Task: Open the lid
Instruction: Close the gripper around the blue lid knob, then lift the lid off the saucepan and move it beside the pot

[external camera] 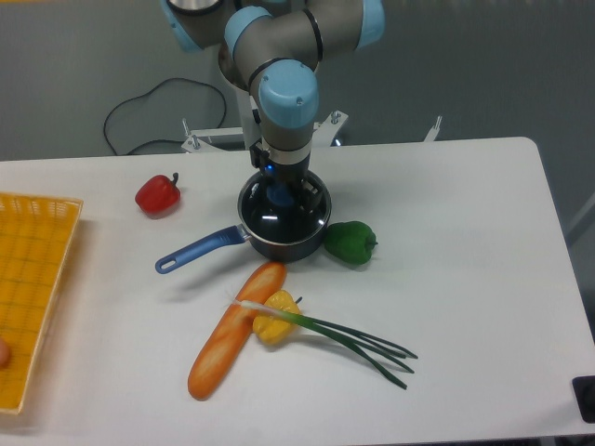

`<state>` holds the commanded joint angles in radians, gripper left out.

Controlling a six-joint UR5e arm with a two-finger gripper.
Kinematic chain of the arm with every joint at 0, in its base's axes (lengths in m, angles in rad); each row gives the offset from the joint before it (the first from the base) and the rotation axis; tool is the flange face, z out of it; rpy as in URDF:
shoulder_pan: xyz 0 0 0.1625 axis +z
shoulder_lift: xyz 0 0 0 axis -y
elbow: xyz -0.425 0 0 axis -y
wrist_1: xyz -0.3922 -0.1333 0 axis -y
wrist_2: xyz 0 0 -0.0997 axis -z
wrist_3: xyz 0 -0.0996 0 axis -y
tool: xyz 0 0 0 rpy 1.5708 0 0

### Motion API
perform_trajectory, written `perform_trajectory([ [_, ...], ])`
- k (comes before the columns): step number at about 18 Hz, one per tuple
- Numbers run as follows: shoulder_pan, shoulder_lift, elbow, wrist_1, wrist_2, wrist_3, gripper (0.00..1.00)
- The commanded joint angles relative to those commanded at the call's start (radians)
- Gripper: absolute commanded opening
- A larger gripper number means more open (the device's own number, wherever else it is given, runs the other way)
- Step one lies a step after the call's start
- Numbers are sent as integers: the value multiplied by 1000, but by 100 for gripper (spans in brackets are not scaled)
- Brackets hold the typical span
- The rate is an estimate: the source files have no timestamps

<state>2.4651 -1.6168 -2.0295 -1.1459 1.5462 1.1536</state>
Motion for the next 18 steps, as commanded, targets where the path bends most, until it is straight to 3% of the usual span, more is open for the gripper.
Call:
perform_trajectory([
  [11, 5, 0, 25, -20, 0, 6, 57],
  [18, 12, -2, 126, -98, 0, 47, 54],
])
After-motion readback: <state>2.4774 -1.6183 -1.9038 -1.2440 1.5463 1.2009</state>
